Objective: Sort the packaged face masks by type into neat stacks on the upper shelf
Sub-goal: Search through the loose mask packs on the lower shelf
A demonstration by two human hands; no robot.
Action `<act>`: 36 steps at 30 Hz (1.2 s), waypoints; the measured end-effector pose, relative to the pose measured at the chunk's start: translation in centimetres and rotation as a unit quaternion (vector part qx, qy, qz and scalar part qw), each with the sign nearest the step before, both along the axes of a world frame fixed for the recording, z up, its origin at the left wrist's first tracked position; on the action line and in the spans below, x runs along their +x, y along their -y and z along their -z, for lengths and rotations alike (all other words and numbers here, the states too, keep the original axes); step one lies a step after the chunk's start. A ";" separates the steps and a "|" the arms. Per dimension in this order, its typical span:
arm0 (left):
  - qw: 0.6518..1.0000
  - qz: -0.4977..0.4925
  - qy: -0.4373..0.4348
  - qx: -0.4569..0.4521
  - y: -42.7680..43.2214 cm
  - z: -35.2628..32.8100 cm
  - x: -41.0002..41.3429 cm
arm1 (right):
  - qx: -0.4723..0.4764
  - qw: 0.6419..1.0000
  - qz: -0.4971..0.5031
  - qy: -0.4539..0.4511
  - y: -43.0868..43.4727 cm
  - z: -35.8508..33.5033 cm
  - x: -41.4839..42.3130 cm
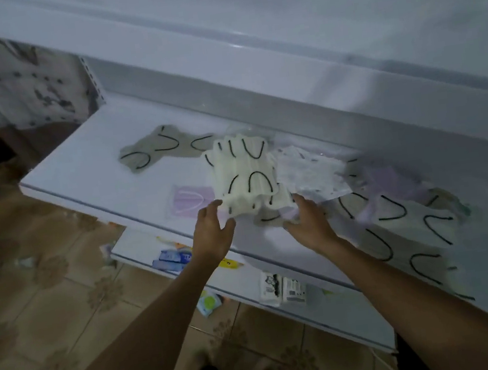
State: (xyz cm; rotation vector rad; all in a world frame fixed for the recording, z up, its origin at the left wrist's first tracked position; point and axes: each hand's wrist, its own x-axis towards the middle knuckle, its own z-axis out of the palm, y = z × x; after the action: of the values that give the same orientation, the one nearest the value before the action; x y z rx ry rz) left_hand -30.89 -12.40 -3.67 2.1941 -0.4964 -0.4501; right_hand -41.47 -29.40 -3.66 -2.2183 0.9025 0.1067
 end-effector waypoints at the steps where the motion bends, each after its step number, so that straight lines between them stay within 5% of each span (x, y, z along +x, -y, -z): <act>1: 0.999 -0.026 -0.022 0.009 0.1 0.6 1.3 | 0.010 1.000 -0.007 -0.001 0.4 0.4 1.5; 7: 0.982 -0.085 -0.166 -0.014 2.0 3.2 8.6 | 0.018 1.000 0.008 -0.021 3.0 3.1 8.4; 14: 0.964 -0.108 -0.234 -0.058 6.4 3.9 9.6 | -0.194 0.977 -0.032 -0.086 0.4 5.7 8.8; 22: 0.970 -0.101 -0.222 0.008 5.4 3.8 10.1 | -0.002 0.991 -0.134 0.024 -2.8 4.1 8.7; 28: 0.960 -0.131 -0.248 0.000 1.4 4.8 10.8 | -0.076 0.997 -0.005 0.018 -3.5 5.2 8.9; 32: 0.941 -0.157 -0.296 -0.050 0.4 5.1 10.5 | 0.018 0.999 -0.036 0.036 -5.5 4.7 9.9; 36: 0.940 -0.152 -0.301 -0.053 0.5 4.9 11.0 | -0.072 0.989 0.088 0.091 -4.7 5.8 10.5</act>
State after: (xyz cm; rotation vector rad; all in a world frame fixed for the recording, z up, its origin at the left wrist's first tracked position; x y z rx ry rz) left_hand -19.88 -12.88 -8.56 1.8564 0.1479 -0.8575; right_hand -30.97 -24.68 -9.46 -2.2249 1.0253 -0.2487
